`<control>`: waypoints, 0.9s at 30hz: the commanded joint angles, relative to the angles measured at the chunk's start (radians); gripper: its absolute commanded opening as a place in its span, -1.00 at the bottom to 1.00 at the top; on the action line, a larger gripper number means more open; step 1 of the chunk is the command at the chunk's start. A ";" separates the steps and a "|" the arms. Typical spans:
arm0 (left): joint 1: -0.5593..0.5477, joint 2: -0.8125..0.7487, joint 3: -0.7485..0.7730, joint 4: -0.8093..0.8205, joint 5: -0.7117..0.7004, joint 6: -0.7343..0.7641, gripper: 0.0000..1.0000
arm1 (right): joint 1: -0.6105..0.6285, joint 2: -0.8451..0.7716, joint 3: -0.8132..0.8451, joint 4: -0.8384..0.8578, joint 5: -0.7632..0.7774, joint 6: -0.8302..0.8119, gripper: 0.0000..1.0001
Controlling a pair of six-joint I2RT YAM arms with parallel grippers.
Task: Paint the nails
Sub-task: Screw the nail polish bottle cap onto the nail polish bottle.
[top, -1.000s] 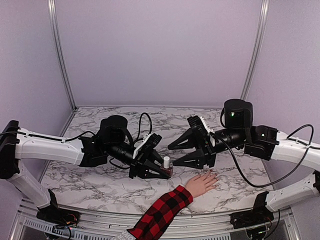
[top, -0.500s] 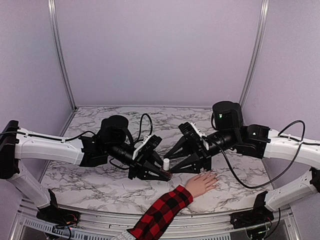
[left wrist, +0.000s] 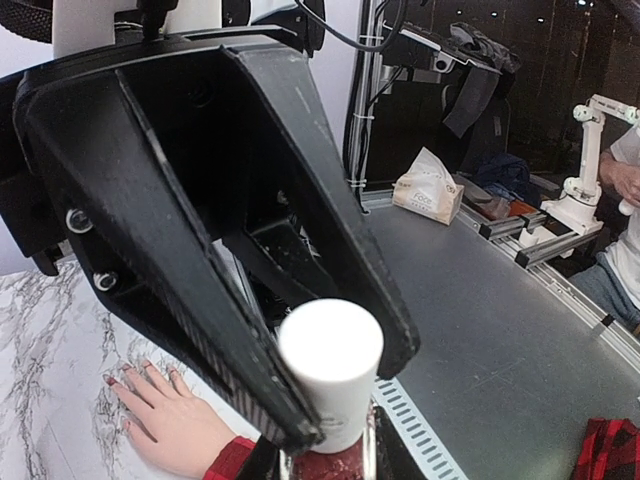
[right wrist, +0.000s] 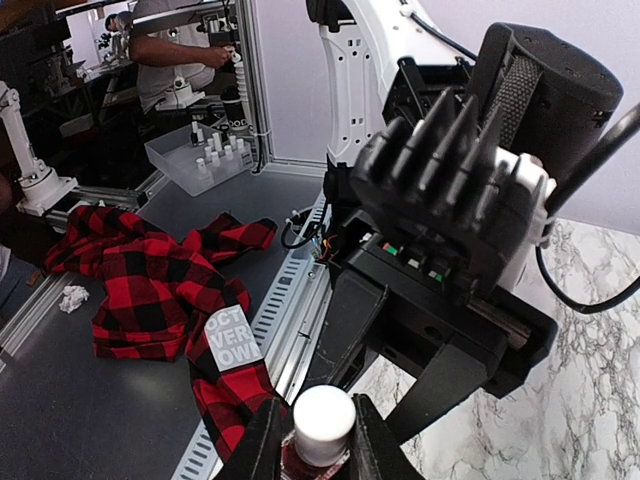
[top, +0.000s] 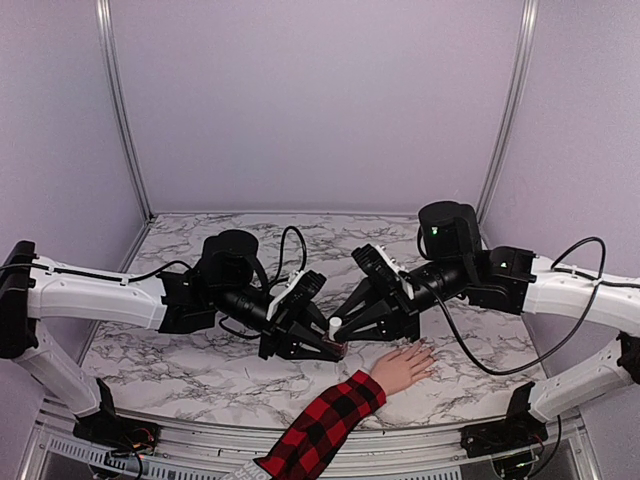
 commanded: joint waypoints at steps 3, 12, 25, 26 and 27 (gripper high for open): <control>0.003 -0.065 0.012 -0.004 -0.107 0.033 -1.00 | 0.008 0.005 0.045 -0.014 0.007 0.003 -0.65; 0.019 -0.075 0.011 -0.008 -0.274 0.006 -1.00 | 0.007 0.007 0.048 -0.028 0.113 0.017 -0.93; 0.026 -0.096 0.009 -0.008 -0.434 0.003 -1.00 | 0.006 0.009 0.045 -0.014 0.284 0.044 -0.99; 0.027 -0.096 0.010 -0.007 -0.452 0.001 -1.00 | 0.005 0.009 0.044 -0.010 0.310 0.047 -0.99; 0.027 -0.095 0.012 -0.007 -0.471 -0.002 -1.00 | 0.006 0.011 0.042 -0.004 0.335 0.050 -0.99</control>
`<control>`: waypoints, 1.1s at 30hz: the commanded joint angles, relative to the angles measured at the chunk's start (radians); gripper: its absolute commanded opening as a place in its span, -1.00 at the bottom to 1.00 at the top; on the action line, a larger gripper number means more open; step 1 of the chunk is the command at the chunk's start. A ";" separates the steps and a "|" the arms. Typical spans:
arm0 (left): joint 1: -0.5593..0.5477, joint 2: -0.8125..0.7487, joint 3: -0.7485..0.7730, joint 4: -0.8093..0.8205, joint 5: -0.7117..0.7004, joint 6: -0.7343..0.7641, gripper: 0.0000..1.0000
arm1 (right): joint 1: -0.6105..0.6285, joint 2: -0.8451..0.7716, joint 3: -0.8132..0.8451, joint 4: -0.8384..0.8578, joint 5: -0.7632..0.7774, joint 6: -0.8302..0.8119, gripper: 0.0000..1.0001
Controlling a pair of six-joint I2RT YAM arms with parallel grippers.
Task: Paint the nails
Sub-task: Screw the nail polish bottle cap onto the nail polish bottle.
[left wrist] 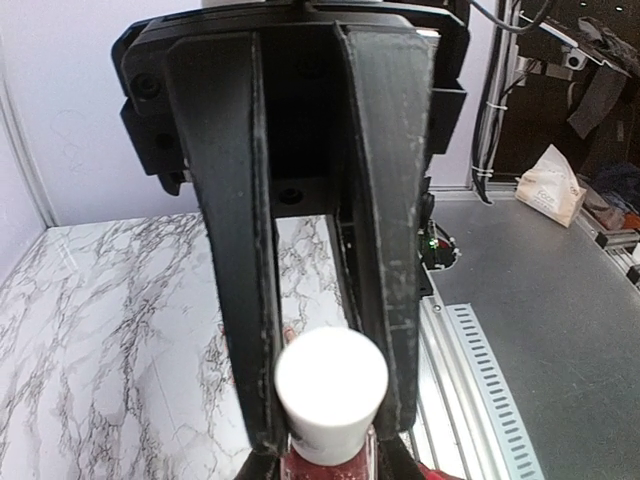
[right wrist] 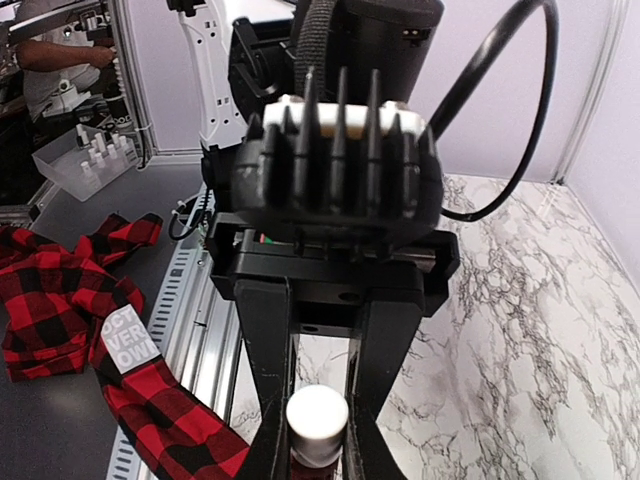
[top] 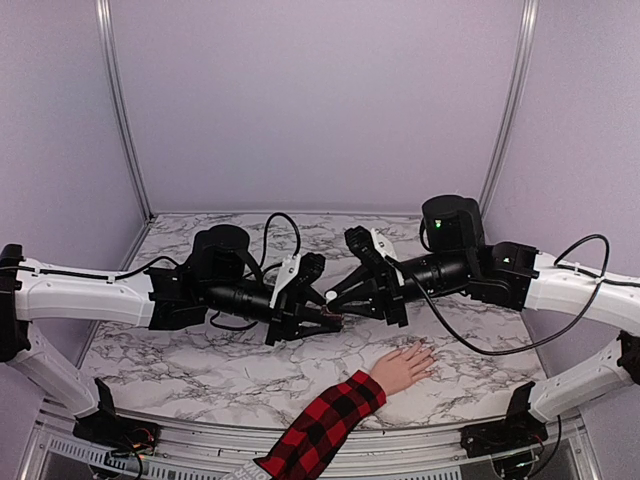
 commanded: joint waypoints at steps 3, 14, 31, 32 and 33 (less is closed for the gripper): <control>0.013 -0.029 0.026 0.073 -0.200 -0.034 -1.00 | 0.017 0.018 0.015 0.022 0.160 0.043 -0.98; 0.013 0.038 0.074 0.106 -0.425 -0.083 -1.00 | 0.000 0.033 -0.035 0.171 0.501 0.158 -0.98; 0.013 0.178 0.127 0.184 -0.760 -0.175 -1.00 | -0.009 0.134 -0.095 0.331 0.756 0.290 -0.97; 0.013 0.183 0.129 0.184 -0.758 -0.190 -1.00 | -0.008 0.142 -0.096 0.337 0.756 0.299 -0.97; 0.012 0.187 0.131 0.184 -0.750 -0.192 -1.00 | -0.008 0.149 -0.096 0.340 0.752 0.302 -0.96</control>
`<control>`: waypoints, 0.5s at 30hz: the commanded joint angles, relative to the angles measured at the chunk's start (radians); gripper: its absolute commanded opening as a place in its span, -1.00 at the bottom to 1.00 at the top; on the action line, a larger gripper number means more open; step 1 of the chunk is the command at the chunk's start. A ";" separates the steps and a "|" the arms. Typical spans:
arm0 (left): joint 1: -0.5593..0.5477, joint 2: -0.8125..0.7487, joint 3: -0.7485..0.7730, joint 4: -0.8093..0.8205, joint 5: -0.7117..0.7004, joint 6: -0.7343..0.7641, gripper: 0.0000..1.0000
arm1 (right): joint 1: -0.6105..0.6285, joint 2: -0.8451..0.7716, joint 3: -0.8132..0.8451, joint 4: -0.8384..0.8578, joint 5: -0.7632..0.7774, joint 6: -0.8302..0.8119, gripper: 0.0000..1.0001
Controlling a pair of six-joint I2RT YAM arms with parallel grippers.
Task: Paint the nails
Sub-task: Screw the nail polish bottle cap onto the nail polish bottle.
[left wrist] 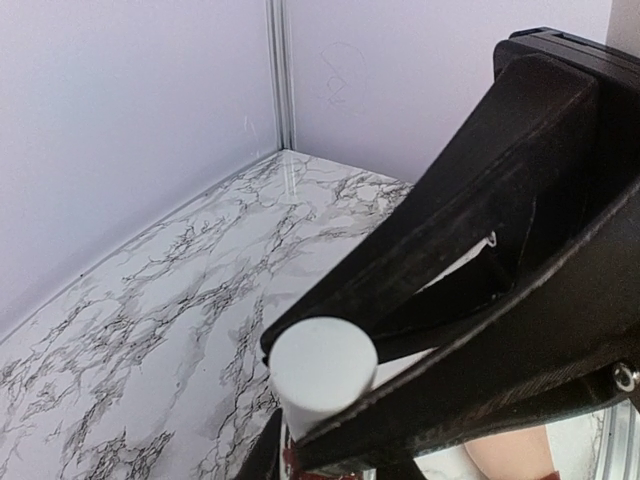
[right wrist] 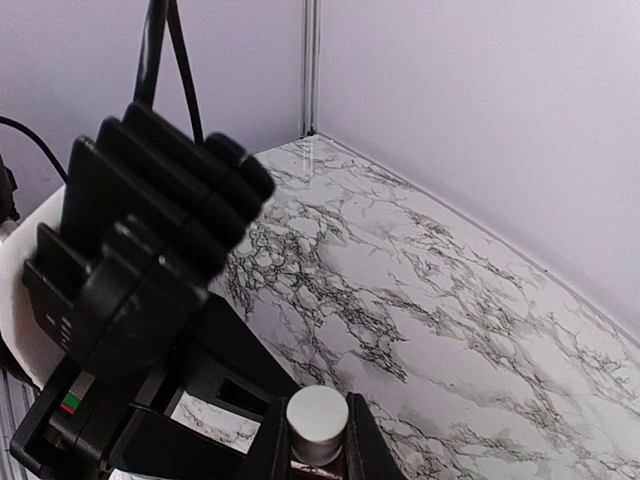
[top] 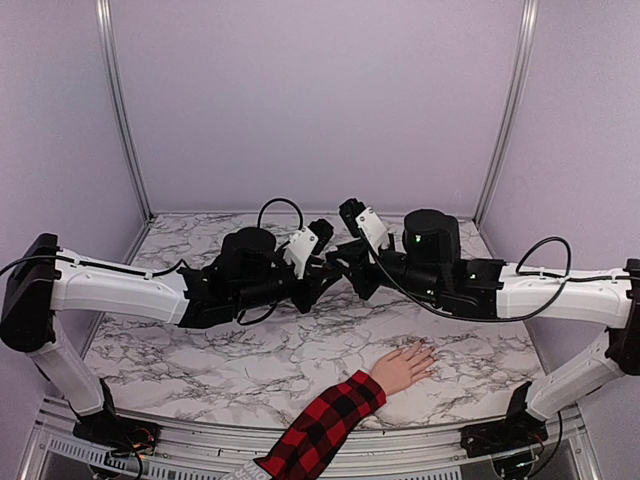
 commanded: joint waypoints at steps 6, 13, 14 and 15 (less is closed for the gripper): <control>0.008 -0.003 0.020 0.080 -0.017 -0.026 -1.00 | -0.010 0.001 -0.027 0.022 0.012 0.049 -0.70; 0.009 -0.042 -0.030 0.080 0.179 0.033 -1.00 | -0.017 -0.092 -0.057 0.040 -0.122 0.006 -0.10; 0.008 -0.048 -0.036 0.078 0.210 0.038 -1.00 | -0.017 -0.106 -0.063 0.043 -0.142 -0.007 -0.03; 0.009 -0.055 -0.043 0.079 0.248 0.047 -1.00 | -0.017 -0.122 -0.068 0.045 -0.161 -0.024 0.02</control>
